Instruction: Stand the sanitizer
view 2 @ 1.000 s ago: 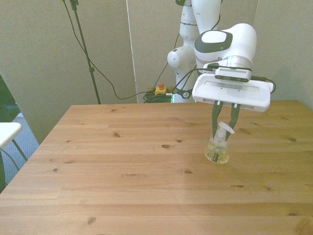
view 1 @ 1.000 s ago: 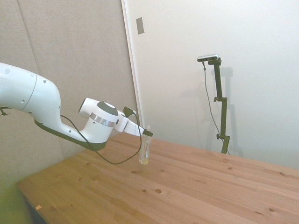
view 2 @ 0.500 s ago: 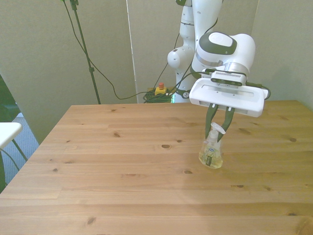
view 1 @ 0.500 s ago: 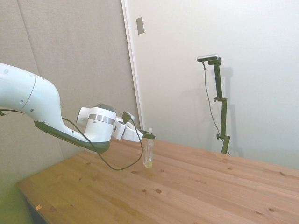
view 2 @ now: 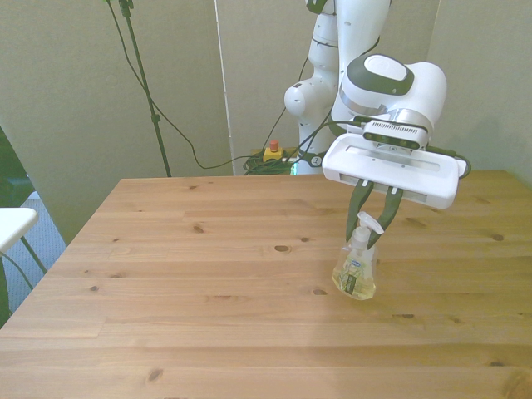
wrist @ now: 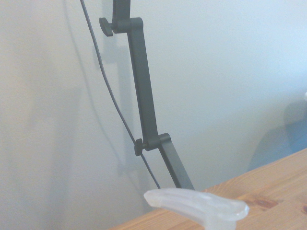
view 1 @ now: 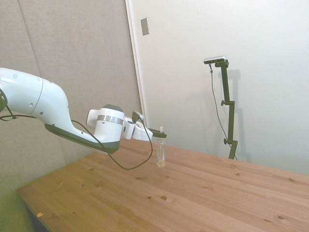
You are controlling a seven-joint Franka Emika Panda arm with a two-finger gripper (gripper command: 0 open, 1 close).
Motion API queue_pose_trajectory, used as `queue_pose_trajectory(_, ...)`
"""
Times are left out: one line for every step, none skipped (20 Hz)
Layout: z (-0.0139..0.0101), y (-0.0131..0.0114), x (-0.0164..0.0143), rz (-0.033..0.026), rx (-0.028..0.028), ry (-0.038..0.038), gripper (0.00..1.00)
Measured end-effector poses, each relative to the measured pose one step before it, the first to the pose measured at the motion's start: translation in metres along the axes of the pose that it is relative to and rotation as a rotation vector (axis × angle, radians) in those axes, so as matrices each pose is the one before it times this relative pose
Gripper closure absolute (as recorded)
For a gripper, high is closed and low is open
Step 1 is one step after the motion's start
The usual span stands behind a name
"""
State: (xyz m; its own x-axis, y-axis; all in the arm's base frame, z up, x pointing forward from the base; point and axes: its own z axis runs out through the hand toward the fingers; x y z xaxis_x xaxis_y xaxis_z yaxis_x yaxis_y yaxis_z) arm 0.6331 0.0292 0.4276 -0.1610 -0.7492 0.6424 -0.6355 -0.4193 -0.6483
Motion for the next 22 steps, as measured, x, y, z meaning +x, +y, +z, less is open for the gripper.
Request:
queue_pose_trajectory(0.00273,0.00203,-0.00214,-0.00474,-0.00507,0.0023,1.0)
queue_pose_trajectory(0.00277,0.00192,-0.00204,-0.00327,-0.00501,0.00172,1.0)
queue_pose_trajectory(0.00222,0.0015,-0.0012,-0.00174,-0.00408,0.00144,1.0)
queue_pose_trajectory(0.00194,0.00119,-0.00116,0.00003,-0.00409,0.00077,1.0)
queue_pose_trajectory(0.00197,0.00122,-0.00069,0.00115,-0.00397,-0.00011,1.0)
queue_pose_trajectory(0.00153,0.00093,-0.00064,-0.00106,-0.00181,-0.00044,1.0)
queue_pose_trajectory(0.00151,0.00107,-0.00082,-0.00139,-0.00216,-0.00058,1.0)
queue_pose_trajectory(0.00105,0.00096,-0.00086,-0.00061,-0.00196,-0.00101,1.0)
queue_pose_trajectory(0.00086,0.00084,-0.00097,-0.00133,-0.00175,-0.00047,1.0)
queue_pose_trajectory(0.00078,0.00079,-0.00079,-0.00109,-0.00166,-0.00033,1.0)
queue_pose_trajectory(0.00075,0.0007,-0.00071,-0.0004,-0.00193,0.00009,1.0)
queue_pose_trajectory(0.00065,0.00064,-0.00073,-0.00073,-0.00173,0.00029,0.0)
queue_pose_trajectory(0.00048,0.00024,-0.0004,-0.00126,-0.00049,0.00075,0.0)
queue_pose_trajectory(0.00018,-0.00001,-0.00019,-0.00058,0.00003,0.00035,0.0)
queue_pose_trajectory(0.00003,-0.00009,-0.00004,-0.00013,0.00017,0.00013,0.0)
queue_pose_trajectory(0.0,-0.00001,-0.00002,-0.00003,0.00001,0.00001,0.0)
queue_pose_trajectory(-0.00001,-0.00001,-0.00002,-0.00003,0.00002,-0.00003,0.0)
queue_pose_trajectory(-0.00007,-0.00005,-0.00008,-0.00007,0.00013,-0.0001,0.0)
queue_pose_trajectory(-0.0001,-0.00009,-0.00012,-0.00009,0.00022,-0.00015,0.0)
queue_pose_trajectory(-0.00018,-0.00014,-0.00022,-0.00022,0.00035,-0.00029,0.0)
queue_pose_trajectory(-0.00023,-0.00014,-0.00032,-0.00033,0.0004,-0.00045,0.0)
queue_pose_trajectory(-0.00034,-0.00019,-0.00049,-0.00048,0.00053,-0.00064,0.0)
